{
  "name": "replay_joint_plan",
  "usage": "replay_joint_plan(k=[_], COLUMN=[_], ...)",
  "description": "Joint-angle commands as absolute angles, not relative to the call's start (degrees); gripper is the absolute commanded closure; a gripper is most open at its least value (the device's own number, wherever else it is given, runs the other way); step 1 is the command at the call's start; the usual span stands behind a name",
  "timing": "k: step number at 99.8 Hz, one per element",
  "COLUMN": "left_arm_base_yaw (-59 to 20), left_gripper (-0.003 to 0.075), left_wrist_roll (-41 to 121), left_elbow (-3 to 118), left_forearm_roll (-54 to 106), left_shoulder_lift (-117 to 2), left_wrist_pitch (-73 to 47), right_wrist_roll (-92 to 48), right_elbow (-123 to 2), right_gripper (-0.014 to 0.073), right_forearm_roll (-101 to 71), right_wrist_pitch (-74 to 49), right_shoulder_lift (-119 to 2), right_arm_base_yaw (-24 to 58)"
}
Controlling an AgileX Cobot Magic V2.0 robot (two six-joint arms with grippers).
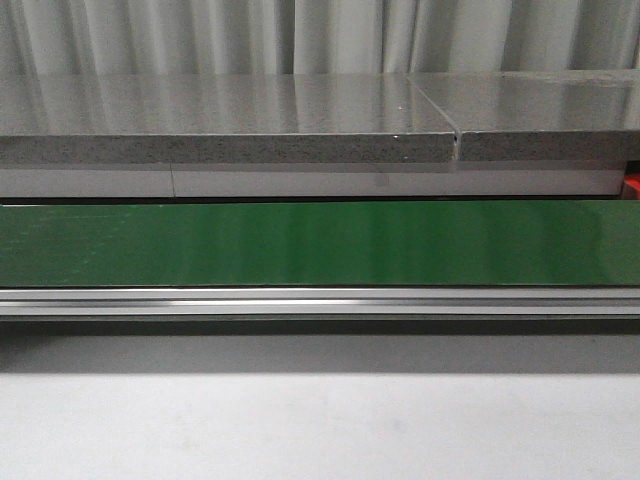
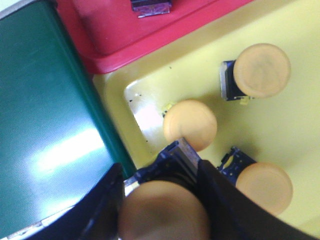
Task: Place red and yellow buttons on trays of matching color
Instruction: 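Lower the yellow button into the yellow tray and open the right gripper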
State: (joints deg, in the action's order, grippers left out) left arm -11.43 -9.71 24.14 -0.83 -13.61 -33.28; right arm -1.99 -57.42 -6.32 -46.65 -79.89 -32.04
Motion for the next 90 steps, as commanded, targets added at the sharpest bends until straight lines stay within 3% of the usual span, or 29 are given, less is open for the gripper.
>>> replay_joint_plan(k=[1, 49, 90], left_arm_base_yaw=[-11.9, -11.9, -11.9], left_gripper=[0.0739, 0.0739, 0.0739], left_wrist_roll=[-9.7, -9.7, -9.7], left_elbow=[25.7, 25.7, 25.7], left_forearm_roll=[-0.3, -0.3, -0.3], left_shoulder_lift=[-14.3, -14.3, -14.3], left_wrist_pitch=[-29.1, -29.1, -29.1], right_wrist_roll=[-1.9, -1.9, 1.3], right_elbow=[-58.8, -58.7, -52.7], right_gripper=[0.0467, 0.0467, 0.0467], right_forearm_roll=[-6.1, -5.8, -2.3], right_wrist_pitch=[-46.0, -49.5, -41.9], right_shoulder_lift=[-77.3, -75.4, -75.5], right_arm_base_yaw=[-32.4, -32.4, -32.4])
